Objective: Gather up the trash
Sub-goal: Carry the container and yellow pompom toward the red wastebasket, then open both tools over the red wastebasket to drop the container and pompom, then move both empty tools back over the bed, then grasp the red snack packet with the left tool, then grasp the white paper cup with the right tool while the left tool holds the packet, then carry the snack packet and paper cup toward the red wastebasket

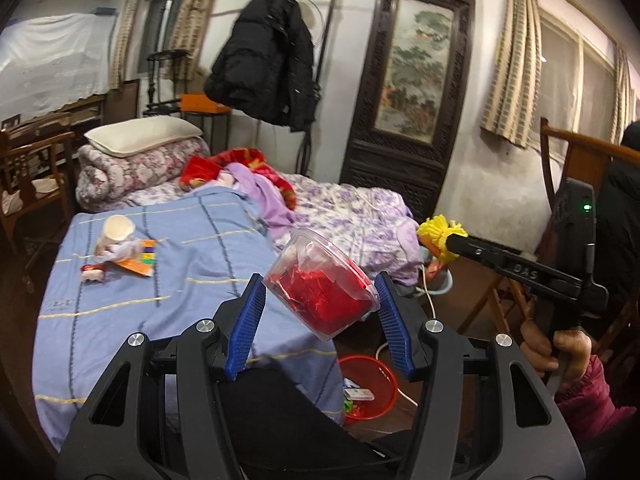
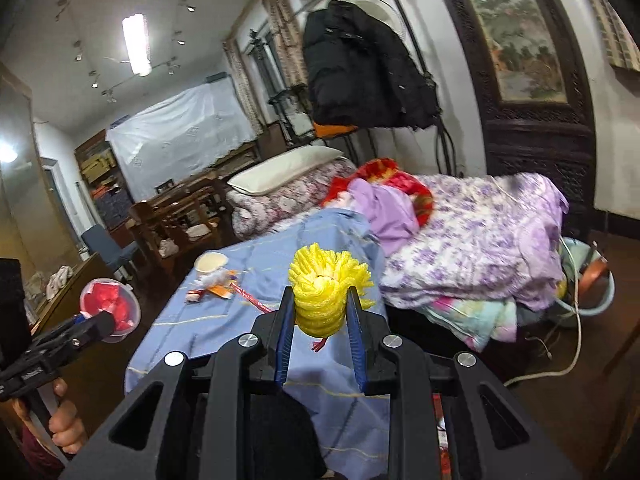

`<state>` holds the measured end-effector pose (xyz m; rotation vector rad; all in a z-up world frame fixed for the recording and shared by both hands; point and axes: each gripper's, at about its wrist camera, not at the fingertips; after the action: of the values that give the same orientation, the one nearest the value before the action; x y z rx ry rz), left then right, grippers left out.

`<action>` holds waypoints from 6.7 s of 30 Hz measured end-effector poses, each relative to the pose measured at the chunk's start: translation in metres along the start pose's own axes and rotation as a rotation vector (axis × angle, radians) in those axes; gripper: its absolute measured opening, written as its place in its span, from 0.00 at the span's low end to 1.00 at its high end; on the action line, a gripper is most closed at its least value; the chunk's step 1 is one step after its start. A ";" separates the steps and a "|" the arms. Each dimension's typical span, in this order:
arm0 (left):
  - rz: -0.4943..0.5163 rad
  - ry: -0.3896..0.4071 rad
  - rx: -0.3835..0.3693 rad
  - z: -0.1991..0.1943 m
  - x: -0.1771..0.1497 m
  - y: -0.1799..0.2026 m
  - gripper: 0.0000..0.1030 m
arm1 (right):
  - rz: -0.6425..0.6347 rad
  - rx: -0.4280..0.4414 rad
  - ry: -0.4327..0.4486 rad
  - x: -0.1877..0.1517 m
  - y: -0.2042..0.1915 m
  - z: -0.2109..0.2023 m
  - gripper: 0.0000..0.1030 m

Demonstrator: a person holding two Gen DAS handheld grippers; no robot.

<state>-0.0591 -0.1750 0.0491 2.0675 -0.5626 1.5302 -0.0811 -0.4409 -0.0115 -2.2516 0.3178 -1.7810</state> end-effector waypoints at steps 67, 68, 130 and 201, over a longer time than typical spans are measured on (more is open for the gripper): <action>-0.042 -0.238 -0.099 0.158 -0.037 0.012 0.76 | 0.114 -0.137 -0.091 -0.031 0.081 0.039 0.61; -0.055 -0.219 -0.089 0.150 -0.034 0.004 0.76 | 0.099 -0.131 -0.089 -0.029 0.072 0.039 0.61; -0.187 -0.329 0.561 0.164 -0.079 -0.382 0.65 | -0.118 0.042 -0.367 -0.074 -0.116 0.210 0.81; -0.241 -0.201 0.549 0.083 -0.106 -0.333 0.56 | -0.058 0.231 -0.303 -0.057 -0.164 0.275 0.05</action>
<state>0.1720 0.0393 -0.1228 2.6027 0.0608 1.4525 0.1757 -0.2508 -0.0708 -2.3331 -0.0114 -1.3892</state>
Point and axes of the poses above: each gripper's, at about its wrist camera, not at the fingertips, and z roughly the way its jaws point, y to its right, x to its top, and after that the axes turned 14 degrees about y, right-handed
